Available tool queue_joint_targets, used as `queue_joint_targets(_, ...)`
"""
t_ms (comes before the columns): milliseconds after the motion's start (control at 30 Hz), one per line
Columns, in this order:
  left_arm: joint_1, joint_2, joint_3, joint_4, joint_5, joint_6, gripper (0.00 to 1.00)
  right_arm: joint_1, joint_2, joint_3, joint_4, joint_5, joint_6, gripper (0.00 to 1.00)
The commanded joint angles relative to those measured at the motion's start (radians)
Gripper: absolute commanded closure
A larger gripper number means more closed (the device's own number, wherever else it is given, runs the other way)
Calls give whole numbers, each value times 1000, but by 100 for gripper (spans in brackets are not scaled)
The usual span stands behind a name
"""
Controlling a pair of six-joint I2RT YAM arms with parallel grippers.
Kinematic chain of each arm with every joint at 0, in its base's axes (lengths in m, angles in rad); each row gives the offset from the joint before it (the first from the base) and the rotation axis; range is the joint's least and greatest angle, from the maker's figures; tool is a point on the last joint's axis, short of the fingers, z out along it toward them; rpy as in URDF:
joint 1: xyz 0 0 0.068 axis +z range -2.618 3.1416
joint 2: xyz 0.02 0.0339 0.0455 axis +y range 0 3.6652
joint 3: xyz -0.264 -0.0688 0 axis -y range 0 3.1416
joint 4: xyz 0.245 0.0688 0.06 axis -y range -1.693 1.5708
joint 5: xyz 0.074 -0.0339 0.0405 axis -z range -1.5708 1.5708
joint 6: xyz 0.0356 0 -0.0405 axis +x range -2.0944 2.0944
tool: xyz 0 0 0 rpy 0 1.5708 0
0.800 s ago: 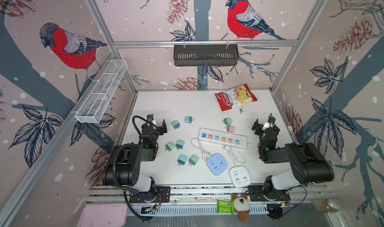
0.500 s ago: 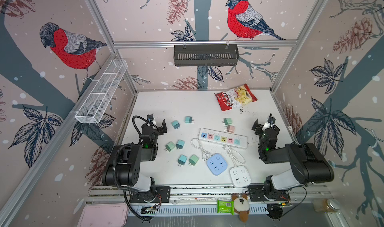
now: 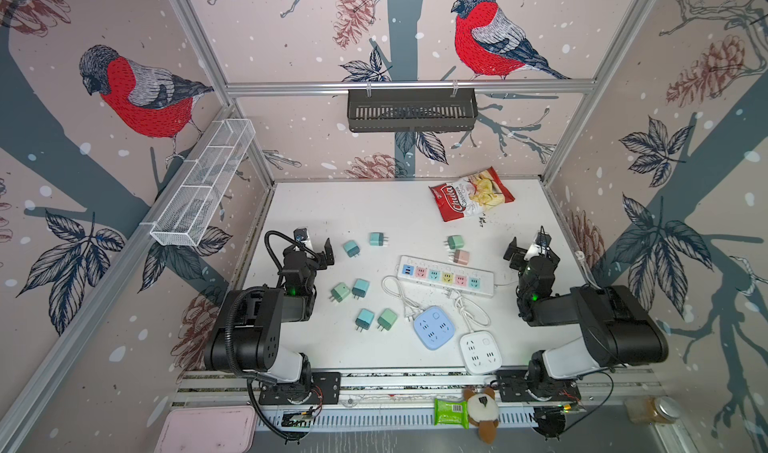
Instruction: Insert the plug
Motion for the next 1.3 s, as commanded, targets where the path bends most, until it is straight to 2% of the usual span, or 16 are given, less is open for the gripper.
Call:
queue_joint_targets(0,2,-4,0,28,2,6,1,0,-4,-1,27,1,12,0)
queue_joint_targets(133,-14,-46,0,15,31,71,2,37,-33,-8,21,30,-21,0)
queue_joint_targets(200,-35,-132,51,-181,-53,19,1,40,-52,-39,79,54,-24,0)
queue_joint_targets(267,-36,-191,106,-333,-79,-21,1,75,-103,-26,31,134,-65,0)
queue_joint_targets(333,-43,-228,91,-330,-70,-25,1,120,-165,63,-230,247,-47,0)
queue_joint_targets(367,-49,-248,78,-327,-75,-29,1,123,-171,109,-330,260,-16,0)
queue_joint_targets(500,-72,-350,58,-379,-98,-86,1,148,-170,234,-565,321,89,0)
queue_joint_targets(567,-72,-397,68,-436,-90,-152,1,186,-181,322,-728,395,155,0)
queue_joint_targets(600,-73,-415,75,-461,-70,-166,1,198,-182,368,-826,446,239,0)
queue_joint_targets(667,-75,-455,82,-502,-15,-202,1,210,-182,520,-1211,549,520,0)
queue_joint_targets(733,-83,-508,74,-530,6,-247,1,241,-207,596,-1398,598,634,0)
queue_joint_targets(800,-85,-557,69,-581,-1,-329,1,263,-271,624,-1481,544,655,0)
queue_joint_targets(900,-86,-604,41,-637,15,-360,1,265,-449,569,-1404,260,494,0)
queue_joint_targets(1000,-83,-594,-17,-613,-77,-454,1,289,-643,475,-1374,78,483,0)
queue_joint_targets(1100,-66,-525,-4,-586,-77,-467,1,346,-757,375,-1333,2,491,1)
queue_joint_targets(1267,-66,-369,137,-735,-97,-489,1,411,-699,375,-1422,-100,524,1)
